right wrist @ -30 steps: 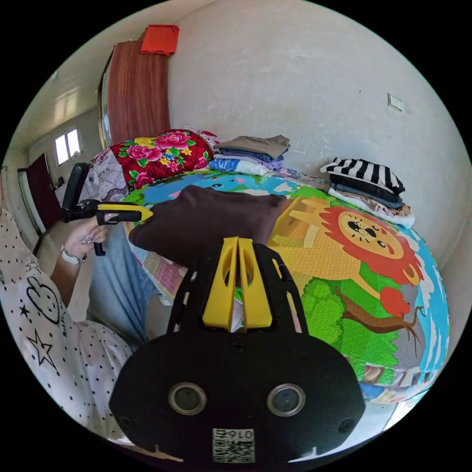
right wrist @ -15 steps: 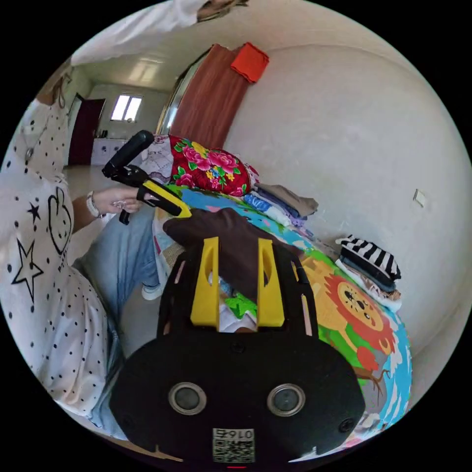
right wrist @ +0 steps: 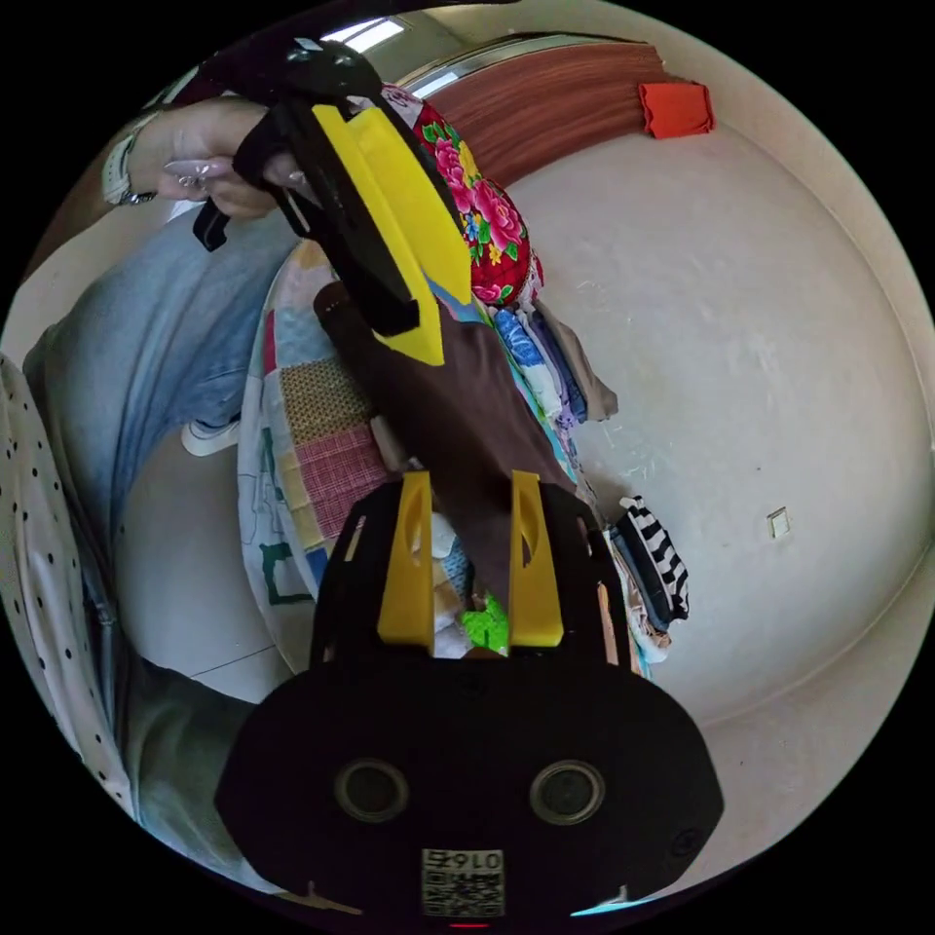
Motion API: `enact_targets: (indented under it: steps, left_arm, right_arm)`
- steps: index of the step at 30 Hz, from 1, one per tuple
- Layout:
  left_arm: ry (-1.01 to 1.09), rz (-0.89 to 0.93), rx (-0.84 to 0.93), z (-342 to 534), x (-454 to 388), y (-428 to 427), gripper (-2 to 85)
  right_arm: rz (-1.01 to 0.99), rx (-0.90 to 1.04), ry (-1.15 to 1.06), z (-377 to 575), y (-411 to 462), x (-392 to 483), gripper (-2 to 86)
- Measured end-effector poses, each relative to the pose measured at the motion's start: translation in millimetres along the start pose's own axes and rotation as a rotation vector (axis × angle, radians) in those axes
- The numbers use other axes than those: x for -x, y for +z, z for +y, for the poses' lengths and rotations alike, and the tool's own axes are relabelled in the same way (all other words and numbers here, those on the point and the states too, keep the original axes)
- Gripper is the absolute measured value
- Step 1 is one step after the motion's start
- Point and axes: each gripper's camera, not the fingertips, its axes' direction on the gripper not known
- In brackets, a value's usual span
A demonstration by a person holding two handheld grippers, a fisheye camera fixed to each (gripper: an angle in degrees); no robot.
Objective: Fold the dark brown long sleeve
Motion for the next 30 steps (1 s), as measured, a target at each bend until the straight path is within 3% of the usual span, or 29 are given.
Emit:
enact_targets:
  steps: [4,12,16,21,27,30]
  left_arm:
    - [0.129,-0.051,0.022,-9,-29,9,13.4]
    - [0.292,-0.425,0.142,-39,-59,55,13.0]
    - [0.268,-0.401,0.149,-48,-50,66,8.6]
    - [0.143,-0.192,0.166,-72,-15,72,5.0]
    - [-0.055,-0.009,0.134,-92,37,83,4.6]
    - [-0.049,-0.021,0.122,-98,46,88,4.7]
  right_arm:
    - [-0.088,0.032,0.056,-5,-10,-35,7.8]
    - [-0.339,0.01,0.302,4,-14,-130,6.4]
    - [-0.436,-0.037,0.36,19,-19,-158,6.3]
    - [-0.464,-0.089,0.455,38,-16,-184,8.1]
    - [-0.2,-0.147,0.449,28,-27,-187,13.7]
    - [0.029,0.037,0.373,7,2,-185,14.4]
